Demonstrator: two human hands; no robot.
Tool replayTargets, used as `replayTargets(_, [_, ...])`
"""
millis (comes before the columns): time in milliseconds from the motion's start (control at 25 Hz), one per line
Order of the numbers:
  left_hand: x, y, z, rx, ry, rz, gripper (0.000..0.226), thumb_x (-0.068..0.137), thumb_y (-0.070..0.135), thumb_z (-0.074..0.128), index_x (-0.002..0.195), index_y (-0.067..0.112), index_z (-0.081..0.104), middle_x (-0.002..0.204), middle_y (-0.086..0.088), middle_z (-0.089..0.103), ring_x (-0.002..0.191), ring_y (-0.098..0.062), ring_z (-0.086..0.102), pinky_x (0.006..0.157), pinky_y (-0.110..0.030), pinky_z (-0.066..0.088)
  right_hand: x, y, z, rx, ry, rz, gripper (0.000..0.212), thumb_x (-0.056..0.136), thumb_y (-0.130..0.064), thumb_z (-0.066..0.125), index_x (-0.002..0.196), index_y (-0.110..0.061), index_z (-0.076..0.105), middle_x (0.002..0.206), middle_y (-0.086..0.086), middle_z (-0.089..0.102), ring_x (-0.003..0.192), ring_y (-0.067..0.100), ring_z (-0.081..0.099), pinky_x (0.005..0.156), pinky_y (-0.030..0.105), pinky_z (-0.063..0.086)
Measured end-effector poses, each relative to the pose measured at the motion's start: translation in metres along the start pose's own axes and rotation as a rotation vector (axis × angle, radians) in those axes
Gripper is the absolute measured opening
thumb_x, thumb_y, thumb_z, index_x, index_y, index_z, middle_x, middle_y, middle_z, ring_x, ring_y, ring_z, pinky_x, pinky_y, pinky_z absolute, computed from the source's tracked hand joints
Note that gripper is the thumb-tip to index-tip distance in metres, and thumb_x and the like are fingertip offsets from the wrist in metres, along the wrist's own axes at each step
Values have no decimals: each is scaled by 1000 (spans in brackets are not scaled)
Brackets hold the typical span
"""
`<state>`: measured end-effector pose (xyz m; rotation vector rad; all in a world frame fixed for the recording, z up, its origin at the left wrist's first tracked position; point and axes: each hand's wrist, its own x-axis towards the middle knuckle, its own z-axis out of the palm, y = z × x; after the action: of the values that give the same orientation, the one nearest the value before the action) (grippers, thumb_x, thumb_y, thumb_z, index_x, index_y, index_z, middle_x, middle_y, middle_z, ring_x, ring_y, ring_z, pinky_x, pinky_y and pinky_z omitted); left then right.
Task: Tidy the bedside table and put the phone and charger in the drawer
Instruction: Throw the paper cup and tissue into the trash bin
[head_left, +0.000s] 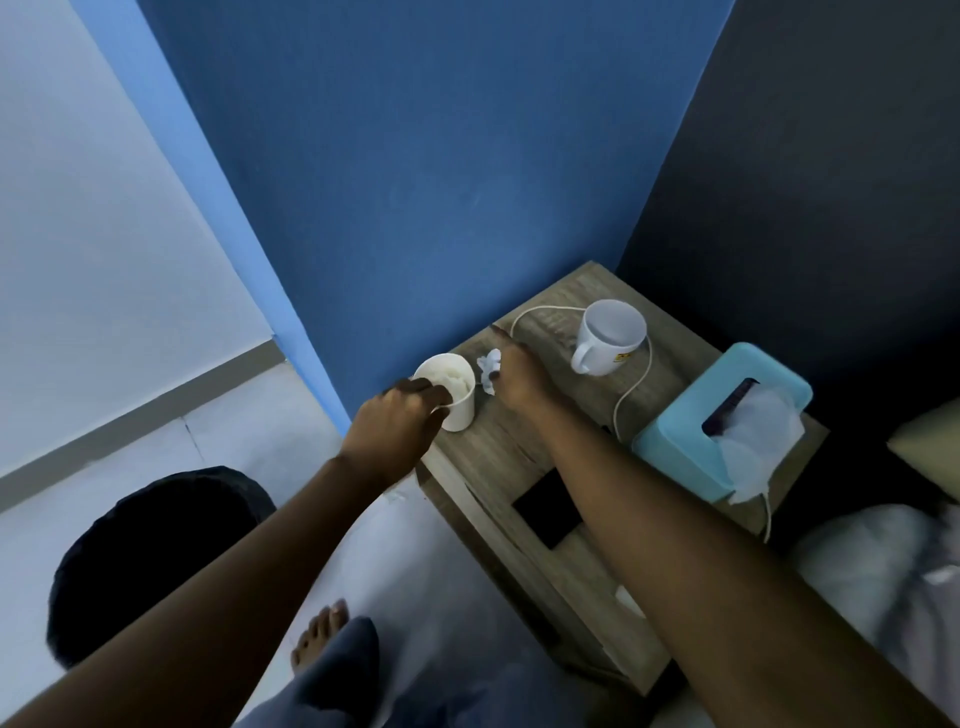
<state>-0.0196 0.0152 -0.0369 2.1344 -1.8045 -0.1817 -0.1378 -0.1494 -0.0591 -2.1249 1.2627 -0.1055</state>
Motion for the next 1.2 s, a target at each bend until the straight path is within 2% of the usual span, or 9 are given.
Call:
replayTargets(80, [-2,3,0,-4,-3,8,20,95,24,60,111,16,69,110,-11,70,102,-37,64,76,-48,56,4,2,6,-113,-57,64,14,94,-8,52,82,-15,55,97,16,56,86,31,54,73,30,39])
replayTargets(160, [-6,3,-1,3,7,6,21,94,23,61,112,15,69,112,-12,71,102,-37,64,77,-47,56,6,4,16,-159,-6,5,33,94,-10,50,65,-24,42,80,8,54,65,20,48,60,27,38])
replayTargets(280, [-13,3,-11,-6,29,-20,23,94,23,61,114,15,70,113,-14,70,102,-38,64,78,-46,56,3,15,30,18,168,-42,28,96,-19,53,69,-14,59,74,4,67,63,13,57,53,23,39])
replayTargets(400, [-27,5,-30,-9,65,-44,21,93,21,63,111,12,71,109,-16,71,101,-39,64,77,-47,56,-37,-2,27,281,207,-72,13,93,-19,60,91,-13,72,89,0,72,80,12,64,67,25,47])
replayTargets(600, [-72,-7,-73,9,158,-119,18,93,21,64,106,14,74,104,-12,73,89,-35,67,73,-41,55,-100,-46,32,477,217,-240,29,88,-5,59,116,-7,68,114,10,72,103,20,66,85,22,46])
replayTargets(840, [-145,-81,-84,-67,276,-421,18,91,24,65,102,13,74,98,-11,73,77,-31,66,70,-39,53,-135,-111,103,480,32,-380,29,84,-3,60,112,-6,69,111,11,72,102,23,66,90,32,51])
replayTargets(1000, [-196,-157,-43,-116,190,-648,25,91,26,64,109,11,73,108,-14,73,95,-35,67,78,-41,54,-121,-131,198,350,-115,-342,31,81,-4,64,112,-7,70,110,15,70,100,30,65,87,32,50])
replayTargets(1120, [-234,-223,-4,-152,127,-743,24,92,25,64,107,9,74,105,-14,75,95,-35,68,75,-42,55,-108,-156,275,253,-270,-307,31,83,-1,64,113,-2,69,113,19,69,102,31,64,86,25,46])
replayTargets(1200, [-253,-252,20,-176,69,-791,23,92,25,64,105,8,74,102,-14,75,93,-35,69,72,-40,55,-103,-169,314,178,-323,-325,27,83,-1,64,110,1,69,111,21,69,102,34,64,87,30,49])
